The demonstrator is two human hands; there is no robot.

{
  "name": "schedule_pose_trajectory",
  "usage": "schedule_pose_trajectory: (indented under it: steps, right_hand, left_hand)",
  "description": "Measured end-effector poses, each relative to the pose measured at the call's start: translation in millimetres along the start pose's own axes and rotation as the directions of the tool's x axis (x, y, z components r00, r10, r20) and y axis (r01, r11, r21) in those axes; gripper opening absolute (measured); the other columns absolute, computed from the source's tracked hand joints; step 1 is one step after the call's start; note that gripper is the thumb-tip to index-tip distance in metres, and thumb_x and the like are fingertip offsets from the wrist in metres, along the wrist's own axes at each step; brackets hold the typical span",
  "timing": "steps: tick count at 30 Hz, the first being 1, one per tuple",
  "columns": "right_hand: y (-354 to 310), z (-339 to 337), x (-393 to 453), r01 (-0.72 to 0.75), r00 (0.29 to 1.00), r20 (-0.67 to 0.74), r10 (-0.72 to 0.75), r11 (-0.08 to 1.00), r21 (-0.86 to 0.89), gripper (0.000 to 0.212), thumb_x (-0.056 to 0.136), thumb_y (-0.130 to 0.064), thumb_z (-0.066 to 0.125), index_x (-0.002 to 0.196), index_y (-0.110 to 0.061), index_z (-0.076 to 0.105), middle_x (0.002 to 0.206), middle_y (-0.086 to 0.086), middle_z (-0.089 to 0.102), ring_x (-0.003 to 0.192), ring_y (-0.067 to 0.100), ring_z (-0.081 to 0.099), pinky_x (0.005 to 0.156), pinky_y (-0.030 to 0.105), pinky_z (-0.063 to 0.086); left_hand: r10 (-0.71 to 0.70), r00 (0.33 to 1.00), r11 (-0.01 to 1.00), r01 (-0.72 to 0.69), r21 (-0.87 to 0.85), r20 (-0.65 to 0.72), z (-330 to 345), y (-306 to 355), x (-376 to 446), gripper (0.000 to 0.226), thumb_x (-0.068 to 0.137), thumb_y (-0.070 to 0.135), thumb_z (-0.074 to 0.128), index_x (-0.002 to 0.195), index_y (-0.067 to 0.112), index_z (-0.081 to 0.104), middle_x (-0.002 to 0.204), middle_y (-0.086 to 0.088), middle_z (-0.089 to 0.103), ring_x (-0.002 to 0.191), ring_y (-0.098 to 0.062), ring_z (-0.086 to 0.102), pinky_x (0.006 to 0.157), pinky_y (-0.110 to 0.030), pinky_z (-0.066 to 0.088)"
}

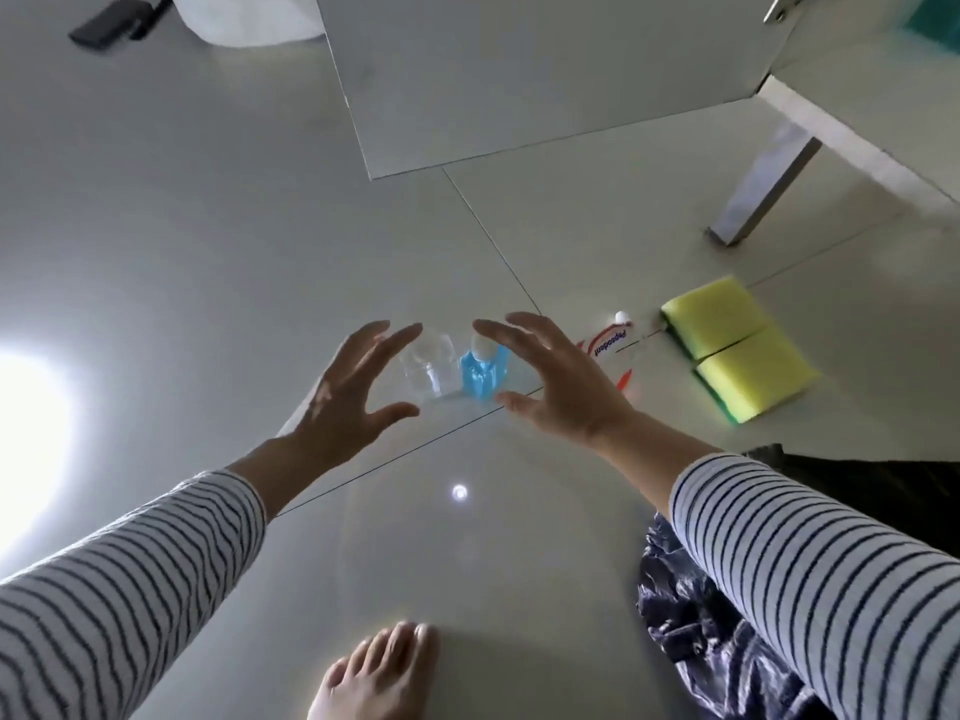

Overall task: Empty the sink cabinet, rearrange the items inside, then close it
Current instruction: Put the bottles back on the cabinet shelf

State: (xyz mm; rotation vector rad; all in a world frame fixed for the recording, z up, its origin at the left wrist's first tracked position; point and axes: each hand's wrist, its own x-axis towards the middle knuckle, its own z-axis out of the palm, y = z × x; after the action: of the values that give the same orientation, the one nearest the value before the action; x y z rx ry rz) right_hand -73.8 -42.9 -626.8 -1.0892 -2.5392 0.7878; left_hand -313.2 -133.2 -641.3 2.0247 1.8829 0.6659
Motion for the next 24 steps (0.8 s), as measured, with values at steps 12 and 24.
schedule_pose_trajectory:
  steps: [12,24]
  right_hand:
    - [0,27,32,0.061,0.989,-0.143,-0.031,0.976,0.208,0.074,0.08,-0.021,0.07,0.143,-0.021,0.031,0.142,0.0,0.045,0.125,0.016,0.047,0.101,0.024,0.037]
    - [2,-27,15,-0.081,0.967,-0.219,0.132,0.971,0.226,0.08,0.075,-0.015,0.07,0.141,-0.036,0.029,0.129,-0.022,0.046,0.099,0.012,0.051,0.09,0.036,0.049]
  left_hand:
    - [-0.029,0.997,0.971,0.013,-0.238,-0.065,22,-3,27,0.088,0.076,0.01,0.074,0.141,0.039,0.022,0.133,-0.002,0.053,0.112,-0.023,0.058,0.098,-0.026,0.042]
    - [-0.004,1.0,0.94,0.004,-0.342,0.001,9,38,46,0.084,0.078,0.006,0.071,0.135,0.048,0.026,0.123,0.002,0.057,0.101,-0.018,0.063,0.096,-0.028,0.044]
